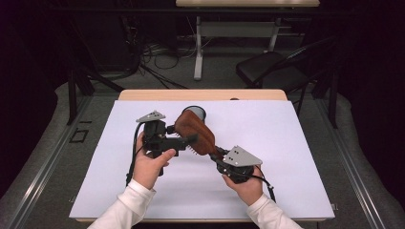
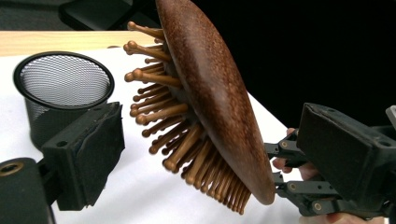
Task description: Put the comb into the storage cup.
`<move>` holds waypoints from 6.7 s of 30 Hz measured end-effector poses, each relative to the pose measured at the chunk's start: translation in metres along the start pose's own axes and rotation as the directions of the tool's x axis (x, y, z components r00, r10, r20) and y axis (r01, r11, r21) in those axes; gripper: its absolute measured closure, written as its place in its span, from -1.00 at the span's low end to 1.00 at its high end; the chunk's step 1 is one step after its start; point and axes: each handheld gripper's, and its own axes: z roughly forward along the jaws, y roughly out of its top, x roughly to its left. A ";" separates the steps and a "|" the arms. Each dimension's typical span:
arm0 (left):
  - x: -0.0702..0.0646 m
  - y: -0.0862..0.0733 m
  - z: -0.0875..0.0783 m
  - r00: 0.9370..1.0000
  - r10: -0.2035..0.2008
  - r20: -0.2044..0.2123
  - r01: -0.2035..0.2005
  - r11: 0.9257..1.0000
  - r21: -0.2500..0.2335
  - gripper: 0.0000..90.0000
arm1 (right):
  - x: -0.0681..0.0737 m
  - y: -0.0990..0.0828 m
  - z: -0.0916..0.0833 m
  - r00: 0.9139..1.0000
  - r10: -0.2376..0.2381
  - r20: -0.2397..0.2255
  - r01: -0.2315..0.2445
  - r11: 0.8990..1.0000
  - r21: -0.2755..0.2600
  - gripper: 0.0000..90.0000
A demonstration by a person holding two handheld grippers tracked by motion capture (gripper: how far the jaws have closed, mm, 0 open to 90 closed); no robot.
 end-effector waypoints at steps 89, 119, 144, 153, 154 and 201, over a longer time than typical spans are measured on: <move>0.006 -0.003 0.020 0.981 -0.196 0.017 0.195 0.981 0.020 -0.15 | 0.007 -0.004 0.002 0.999 -0.034 0.018 0.034 0.999 -0.008 0.62; 0.010 -0.004 0.017 0.959 -0.278 0.047 0.276 0.960 0.039 -0.03 | 0.010 -0.008 0.004 0.999 -0.044 0.006 0.044 0.999 -0.013 0.62; 0.011 -0.002 0.019 0.941 -0.336 0.042 0.333 0.940 0.068 0.03 | 0.010 -0.010 0.006 0.999 -0.035 0.007 0.035 0.999 -0.012 0.61; 0.011 0.001 0.020 0.940 -0.340 0.036 0.337 0.938 0.084 0.05 | 0.009 -0.011 0.007 1.000 -0.028 0.008 0.028 1.000 -0.011 0.61; 0.011 0.001 0.021 0.938 -0.344 0.038 0.340 0.937 0.084 0.05 | 0.008 -0.011 0.007 1.000 -0.027 0.008 0.027 1.000 -0.010 0.61; 0.027 0.011 0.017 0.916 -0.402 -0.009 0.402 0.915 0.027 0.06 | -0.004 -0.009 0.006 0.995 0.098 -0.011 -0.099 0.995 -0.023 -0.08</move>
